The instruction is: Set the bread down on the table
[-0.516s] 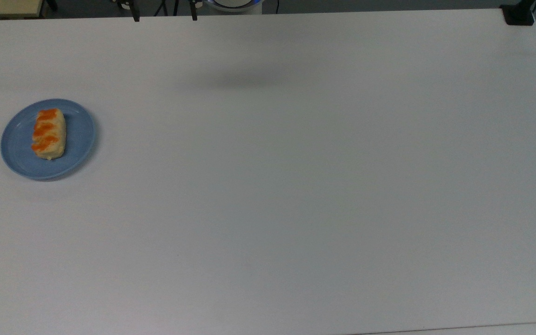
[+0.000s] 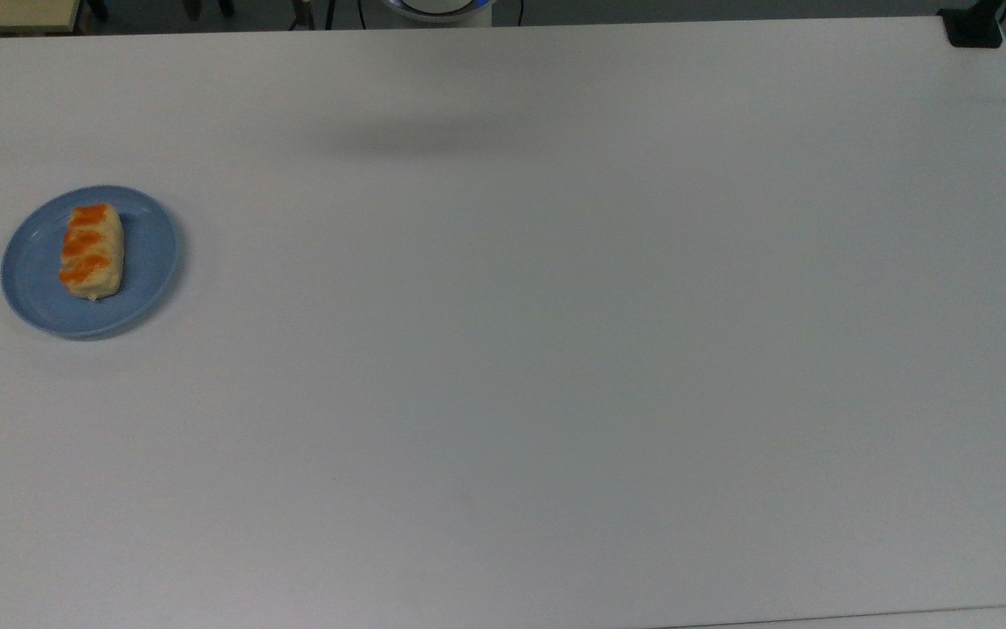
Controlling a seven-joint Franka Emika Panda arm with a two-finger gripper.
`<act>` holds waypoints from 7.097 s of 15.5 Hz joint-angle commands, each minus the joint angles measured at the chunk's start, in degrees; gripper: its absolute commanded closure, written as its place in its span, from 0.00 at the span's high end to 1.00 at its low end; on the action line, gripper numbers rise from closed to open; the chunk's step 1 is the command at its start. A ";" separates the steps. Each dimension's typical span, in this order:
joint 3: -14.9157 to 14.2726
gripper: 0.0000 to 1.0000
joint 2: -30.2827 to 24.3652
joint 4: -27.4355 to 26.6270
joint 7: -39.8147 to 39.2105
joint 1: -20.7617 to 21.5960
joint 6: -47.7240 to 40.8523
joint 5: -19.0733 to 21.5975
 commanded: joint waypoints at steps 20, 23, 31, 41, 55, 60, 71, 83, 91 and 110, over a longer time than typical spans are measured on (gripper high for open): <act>-0.37 1.00 16.03 -5.19 -6.88 -16.43 21.22 -12.86; -0.36 1.00 21.21 -5.82 -6.61 -18.01 28.89 -9.01; -0.28 0.89 27.90 -5.64 -4.68 -18.19 40.32 -4.68; -0.01 0.40 22.99 -5.46 -4.32 -18.63 33.94 -3.71; -0.45 0.43 16.74 -16.87 -19.18 -28.83 35.21 -10.04; -0.45 0.43 17.09 -20.67 -19.18 -31.02 39.80 -16.10; -0.45 1.00 16.65 -19.97 -18.39 -33.66 37.96 -14.18; 0.34 1.00 3.04 -2.57 1.87 -24.81 6.06 11.84; -0.37 1.00 0.31 2.98 16.95 -5.21 -3.43 10.70; 1.22 1.00 2.24 2.71 8.86 3.52 6.58 4.55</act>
